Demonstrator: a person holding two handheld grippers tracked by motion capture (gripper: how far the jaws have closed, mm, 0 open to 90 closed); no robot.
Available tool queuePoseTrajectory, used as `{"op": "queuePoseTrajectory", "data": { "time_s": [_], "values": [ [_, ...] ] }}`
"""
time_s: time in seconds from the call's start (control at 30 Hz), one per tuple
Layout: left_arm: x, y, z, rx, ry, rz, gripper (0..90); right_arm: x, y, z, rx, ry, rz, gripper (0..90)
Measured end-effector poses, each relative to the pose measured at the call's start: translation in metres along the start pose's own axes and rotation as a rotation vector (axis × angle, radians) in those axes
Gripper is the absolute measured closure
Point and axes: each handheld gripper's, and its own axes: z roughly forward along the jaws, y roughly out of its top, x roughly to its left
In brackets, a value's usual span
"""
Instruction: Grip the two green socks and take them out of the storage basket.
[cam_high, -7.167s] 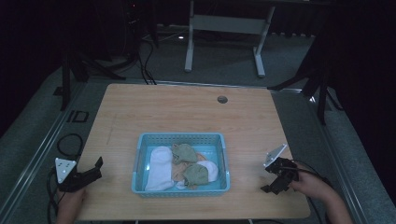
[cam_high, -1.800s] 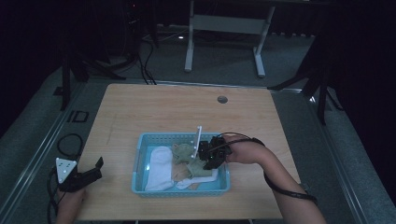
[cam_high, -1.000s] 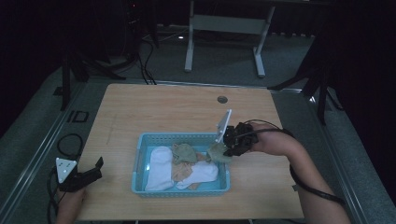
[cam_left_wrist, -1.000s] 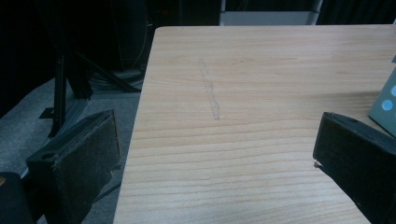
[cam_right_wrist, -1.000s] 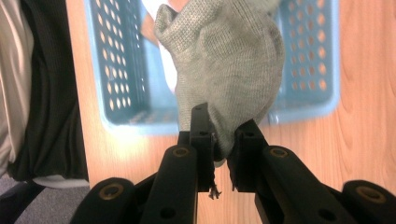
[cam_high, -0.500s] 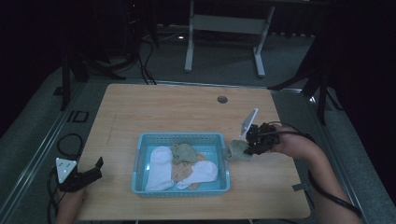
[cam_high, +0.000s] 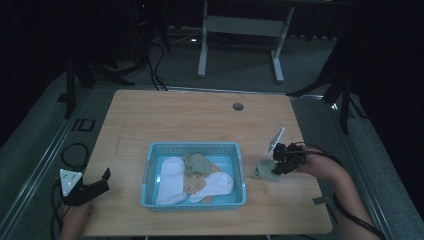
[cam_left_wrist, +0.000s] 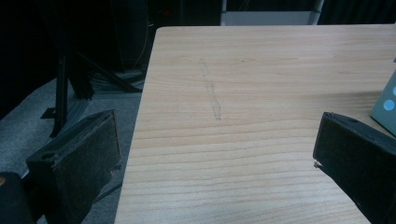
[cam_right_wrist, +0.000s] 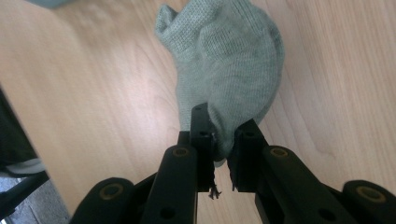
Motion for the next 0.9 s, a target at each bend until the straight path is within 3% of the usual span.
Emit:
{"op": "queuePoseTrajectory", "data": {
  "time_s": [0.4, 0.47, 0.5, 0.67, 0.9],
  "values": [
    [0.0, 0.0, 0.0, 0.001, -0.002, 0.0, 0.3, -0.012, -0.014, 0.038, 0.064, 0.013, 0.057, 80.9],
    [0.0, 0.0, 0.0, 0.001, -0.002, -0.001, 0.3, -0.014, -0.015, 0.041, 0.072, 0.014, 0.067, 78.9],
    [0.0, 0.0, 0.0, 0.001, -0.002, -0.001, 0.4, -0.014, -0.016, 0.043, 0.075, 0.014, 0.074, 73.6],
    [0.0, 0.0, 0.0, 0.001, 0.001, 0.0, 0.3, -0.016, -0.017, 0.034, 0.042, -0.001, 0.096, 61.2],
    [0.0, 0.0, 0.0, 0.001, 0.0, -0.002, 0.3, -0.013, -0.01, 0.014, 0.034, -0.027, 0.076, 50.0]
  ]
}}
